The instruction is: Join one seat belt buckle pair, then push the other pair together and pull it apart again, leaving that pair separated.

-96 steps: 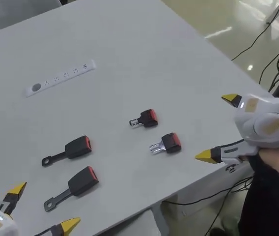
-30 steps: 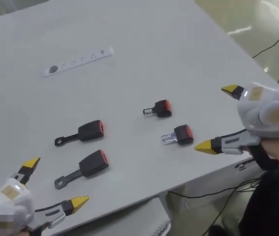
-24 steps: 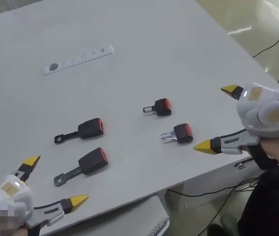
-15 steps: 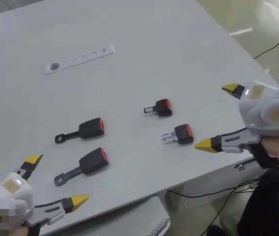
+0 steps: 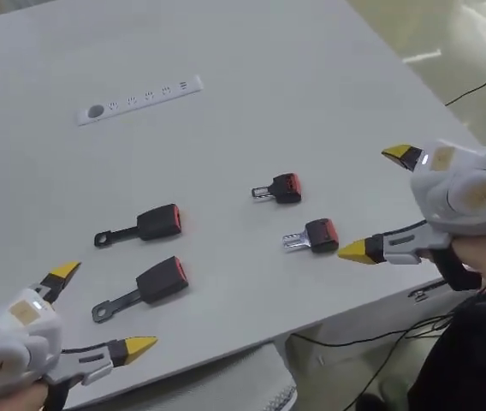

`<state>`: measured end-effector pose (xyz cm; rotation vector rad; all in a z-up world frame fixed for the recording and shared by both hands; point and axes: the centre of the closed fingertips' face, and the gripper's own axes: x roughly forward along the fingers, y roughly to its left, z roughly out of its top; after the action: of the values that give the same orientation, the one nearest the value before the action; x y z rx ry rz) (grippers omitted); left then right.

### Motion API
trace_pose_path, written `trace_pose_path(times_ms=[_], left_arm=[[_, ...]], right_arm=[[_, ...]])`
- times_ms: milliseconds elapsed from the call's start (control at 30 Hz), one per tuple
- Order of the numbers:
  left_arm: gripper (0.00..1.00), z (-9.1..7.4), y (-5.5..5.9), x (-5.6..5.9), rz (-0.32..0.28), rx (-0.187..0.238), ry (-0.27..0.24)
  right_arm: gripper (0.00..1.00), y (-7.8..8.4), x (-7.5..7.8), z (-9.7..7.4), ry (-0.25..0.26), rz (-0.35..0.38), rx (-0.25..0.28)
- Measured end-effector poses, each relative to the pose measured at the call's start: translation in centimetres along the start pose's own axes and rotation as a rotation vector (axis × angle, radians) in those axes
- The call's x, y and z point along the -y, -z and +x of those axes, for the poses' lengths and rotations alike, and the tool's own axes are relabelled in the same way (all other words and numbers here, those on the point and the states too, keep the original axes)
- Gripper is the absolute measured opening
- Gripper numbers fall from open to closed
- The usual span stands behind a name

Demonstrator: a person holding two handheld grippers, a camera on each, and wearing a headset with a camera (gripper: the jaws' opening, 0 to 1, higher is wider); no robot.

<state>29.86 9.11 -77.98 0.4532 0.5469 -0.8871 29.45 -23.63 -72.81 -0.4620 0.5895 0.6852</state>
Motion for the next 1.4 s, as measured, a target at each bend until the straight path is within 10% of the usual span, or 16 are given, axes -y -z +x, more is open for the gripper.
trace_pose_path(times_ms=[500, 1400], left_arm=[[0.92, 0.6, 1.6, -0.2, 0.123, -0.122, 0.038], [0.81, 2.4, 2.5, -0.5, 0.125, -0.172, 0.139]], right_arm=[[0.82, -0.1, -0.6, 1.6, -0.052, -0.062, -0.046], [0.65, 1.9, -1.5, 3.3, -0.147, -0.146, -0.096]])
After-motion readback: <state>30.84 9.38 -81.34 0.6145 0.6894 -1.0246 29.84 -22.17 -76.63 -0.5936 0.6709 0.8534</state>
